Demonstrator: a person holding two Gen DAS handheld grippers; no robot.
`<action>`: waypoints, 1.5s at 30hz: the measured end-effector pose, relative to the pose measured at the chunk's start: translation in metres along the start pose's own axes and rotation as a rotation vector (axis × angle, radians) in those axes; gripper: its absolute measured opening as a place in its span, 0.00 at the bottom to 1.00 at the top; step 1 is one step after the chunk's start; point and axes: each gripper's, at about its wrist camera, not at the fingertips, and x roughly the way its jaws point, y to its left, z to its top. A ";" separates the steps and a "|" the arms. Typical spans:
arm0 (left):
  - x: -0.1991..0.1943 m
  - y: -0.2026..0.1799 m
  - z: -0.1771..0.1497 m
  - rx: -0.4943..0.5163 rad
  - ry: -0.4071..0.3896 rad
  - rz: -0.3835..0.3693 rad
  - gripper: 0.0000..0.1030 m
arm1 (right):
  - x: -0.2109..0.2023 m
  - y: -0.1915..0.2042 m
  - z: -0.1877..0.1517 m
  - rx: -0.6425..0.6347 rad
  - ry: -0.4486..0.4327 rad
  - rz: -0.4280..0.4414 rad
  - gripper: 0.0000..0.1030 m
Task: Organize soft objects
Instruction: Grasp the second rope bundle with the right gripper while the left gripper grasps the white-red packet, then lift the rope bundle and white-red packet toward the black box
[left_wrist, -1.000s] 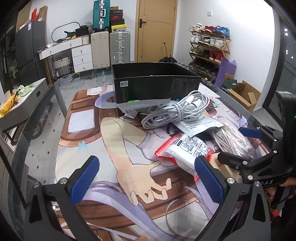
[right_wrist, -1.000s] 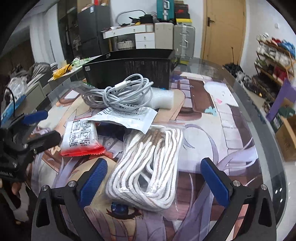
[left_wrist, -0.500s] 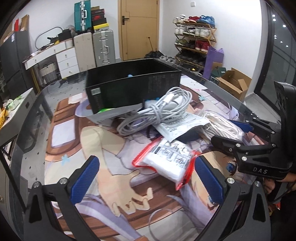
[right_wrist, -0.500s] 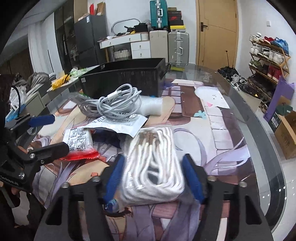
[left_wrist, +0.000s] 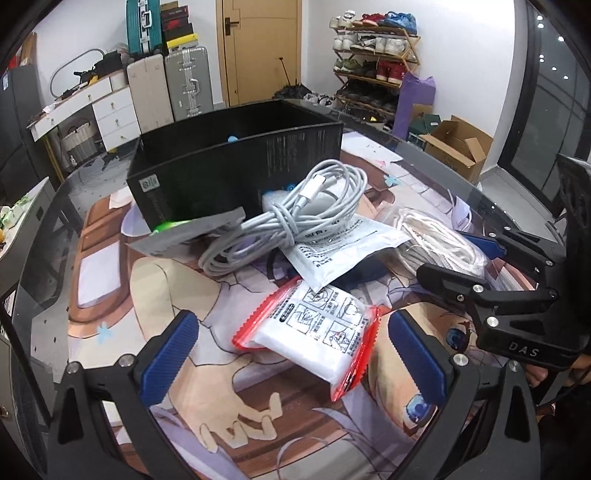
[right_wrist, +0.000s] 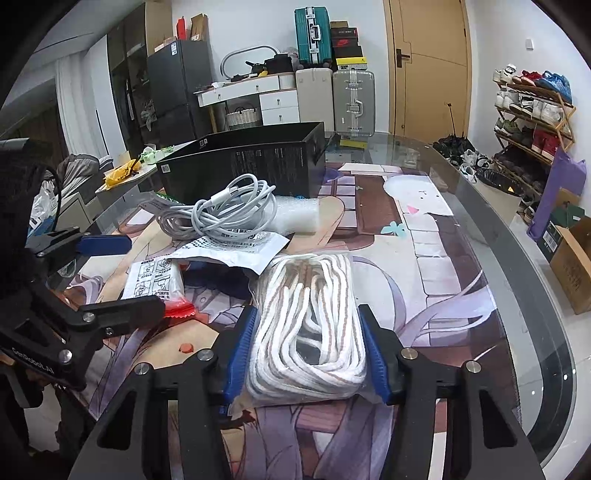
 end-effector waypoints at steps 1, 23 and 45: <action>0.002 0.001 0.001 -0.001 0.008 -0.002 0.99 | 0.000 0.000 0.000 0.002 0.000 0.002 0.52; -0.009 -0.010 -0.015 0.022 -0.011 -0.054 0.55 | 0.000 -0.003 0.000 0.018 -0.013 0.023 0.52; -0.051 0.023 -0.019 -0.110 -0.160 -0.026 0.55 | -0.031 -0.020 0.007 0.053 -0.112 -0.016 0.45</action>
